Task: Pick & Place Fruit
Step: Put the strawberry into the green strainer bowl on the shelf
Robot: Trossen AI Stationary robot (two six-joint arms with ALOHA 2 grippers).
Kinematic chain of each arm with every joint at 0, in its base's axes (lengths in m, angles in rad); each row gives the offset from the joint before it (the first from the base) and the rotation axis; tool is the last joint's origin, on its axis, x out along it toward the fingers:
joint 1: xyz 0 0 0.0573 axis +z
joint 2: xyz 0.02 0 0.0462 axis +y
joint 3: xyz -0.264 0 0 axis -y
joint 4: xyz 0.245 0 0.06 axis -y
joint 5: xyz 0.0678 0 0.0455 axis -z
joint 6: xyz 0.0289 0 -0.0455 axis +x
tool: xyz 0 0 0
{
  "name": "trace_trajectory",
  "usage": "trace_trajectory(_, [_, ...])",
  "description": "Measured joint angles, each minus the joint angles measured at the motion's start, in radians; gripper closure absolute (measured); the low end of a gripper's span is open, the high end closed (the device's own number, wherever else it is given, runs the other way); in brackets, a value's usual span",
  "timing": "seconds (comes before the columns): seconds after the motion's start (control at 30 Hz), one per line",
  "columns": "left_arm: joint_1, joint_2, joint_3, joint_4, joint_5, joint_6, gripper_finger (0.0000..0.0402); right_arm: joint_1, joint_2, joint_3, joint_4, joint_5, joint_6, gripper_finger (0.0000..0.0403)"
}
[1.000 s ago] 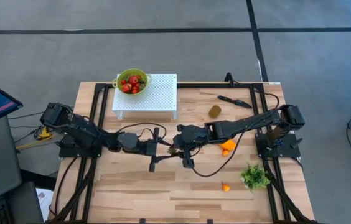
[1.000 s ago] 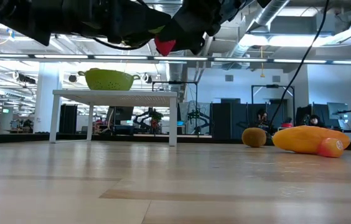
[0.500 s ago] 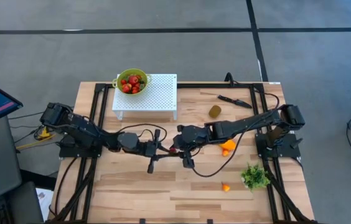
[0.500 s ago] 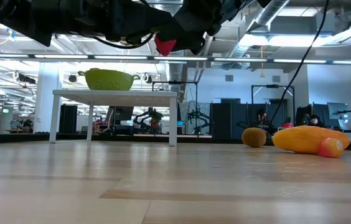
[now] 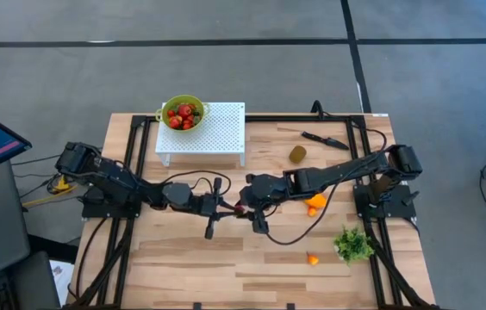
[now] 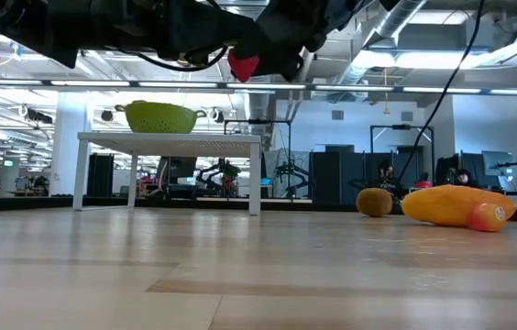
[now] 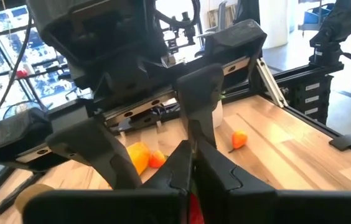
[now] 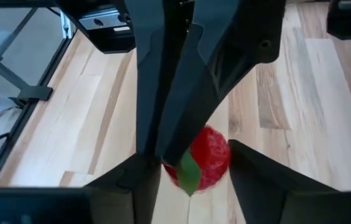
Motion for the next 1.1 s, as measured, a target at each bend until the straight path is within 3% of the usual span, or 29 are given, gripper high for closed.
trace_trajectory(0.3, [0.025,-0.032,-0.003,-0.04,-0.041,0.001,0.0397,-0.017,0.0,0.0,-0.128,-0.002,0.08,0.0146])
trace_trajectory(0.5, [0.081,-0.198,-0.003,-0.144,-0.143,0.074,0.0397,-0.022,0.015,-0.001,-0.257,0.004,0.15,0.0134])
trace_trajectory(0.63, [0.137,-0.329,-0.002,-0.202,-0.194,0.126,0.0397,-0.022,0.014,0.0,-0.251,0.005,0.154,0.0133])
trace_trajectory(0.87, [0.298,-0.514,-0.002,-0.256,-0.342,0.187,0.0396,-0.023,0.014,0.0,-0.241,0.008,0.146,0.0133])
trace_trajectory(1.1, [0.531,-0.556,-0.029,-0.27,-0.362,0.174,0.0396,-0.023,0.014,0.0,-0.237,0.008,0.143,0.0133])
